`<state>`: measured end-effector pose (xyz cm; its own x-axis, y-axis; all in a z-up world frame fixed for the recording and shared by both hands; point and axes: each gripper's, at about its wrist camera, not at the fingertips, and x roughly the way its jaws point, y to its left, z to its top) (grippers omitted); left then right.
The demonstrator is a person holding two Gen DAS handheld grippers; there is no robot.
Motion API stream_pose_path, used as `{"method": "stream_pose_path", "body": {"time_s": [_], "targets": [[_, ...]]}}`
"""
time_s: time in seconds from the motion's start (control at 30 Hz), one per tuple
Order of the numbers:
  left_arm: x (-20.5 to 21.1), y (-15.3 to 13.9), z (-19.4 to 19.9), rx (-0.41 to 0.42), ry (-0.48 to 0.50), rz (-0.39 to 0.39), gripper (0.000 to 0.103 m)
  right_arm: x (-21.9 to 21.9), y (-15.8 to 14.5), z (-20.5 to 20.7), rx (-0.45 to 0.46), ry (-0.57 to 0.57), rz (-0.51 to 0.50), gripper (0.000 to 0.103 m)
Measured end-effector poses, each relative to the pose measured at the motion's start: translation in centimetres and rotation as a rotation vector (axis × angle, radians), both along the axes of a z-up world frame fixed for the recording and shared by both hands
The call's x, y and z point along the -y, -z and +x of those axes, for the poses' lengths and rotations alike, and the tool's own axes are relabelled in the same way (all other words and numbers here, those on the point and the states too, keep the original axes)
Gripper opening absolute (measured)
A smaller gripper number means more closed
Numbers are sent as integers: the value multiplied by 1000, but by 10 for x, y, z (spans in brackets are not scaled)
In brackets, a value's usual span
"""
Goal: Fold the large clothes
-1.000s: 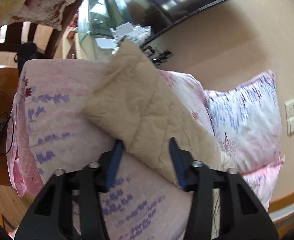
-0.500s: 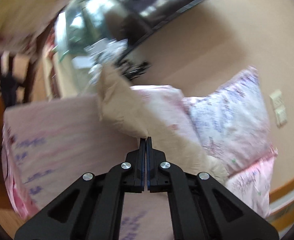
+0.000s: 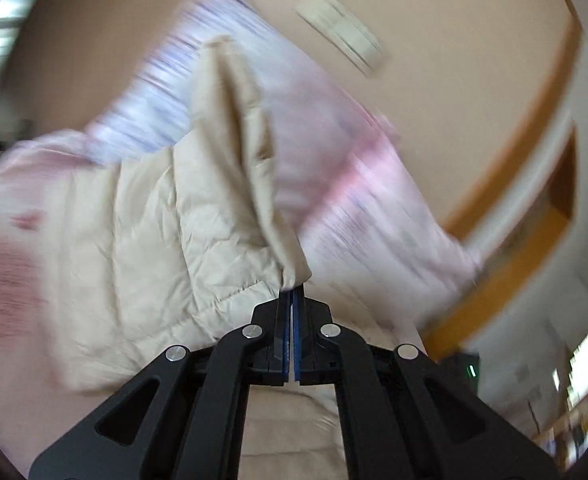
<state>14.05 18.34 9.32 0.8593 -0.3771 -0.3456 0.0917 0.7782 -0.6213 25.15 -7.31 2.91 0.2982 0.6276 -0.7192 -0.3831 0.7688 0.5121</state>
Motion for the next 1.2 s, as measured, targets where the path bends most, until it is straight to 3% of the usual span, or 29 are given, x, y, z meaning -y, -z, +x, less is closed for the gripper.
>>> {"method": "stream_pose_path", "body": {"time_s": [0.17,0.27,0.3,0.33,0.37,0.4,0.43,0.47,0.63,0.83,1.07,1.13,1.2], "targets": [[98,44,41,-144,284,65,0,47,14,20,-22,175,-49,68],[116,61,44,-207,365,71,0,73,23,29,-65,243,-34,68],[116,63,42,-208,373,71,4,81,24,31,-75,258,-21,68],[114,63,37,-199,374,75,11,86,24,33,-82,269,-9,68],[108,62,32,-186,370,72,36,90,24,35,-88,275,5,68],[103,59,28,-175,352,70,70,94,24,37,-98,279,29,68],[99,55,26,-160,324,70,80,96,25,38,-109,272,61,68],[88,49,17,-126,286,80,84,96,24,40,-121,262,89,68],[50,34,-3,-141,156,173,84,87,31,43,-198,221,175,62],[4,56,-28,-274,37,308,84,95,46,42,-335,207,368,61],[-16,71,-40,-329,16,326,84,101,61,42,-451,184,596,62],[-18,73,-42,-331,15,327,84,102,63,42,-458,185,615,63],[-19,74,-40,-336,17,326,84,102,60,42,-436,198,565,63]]}}
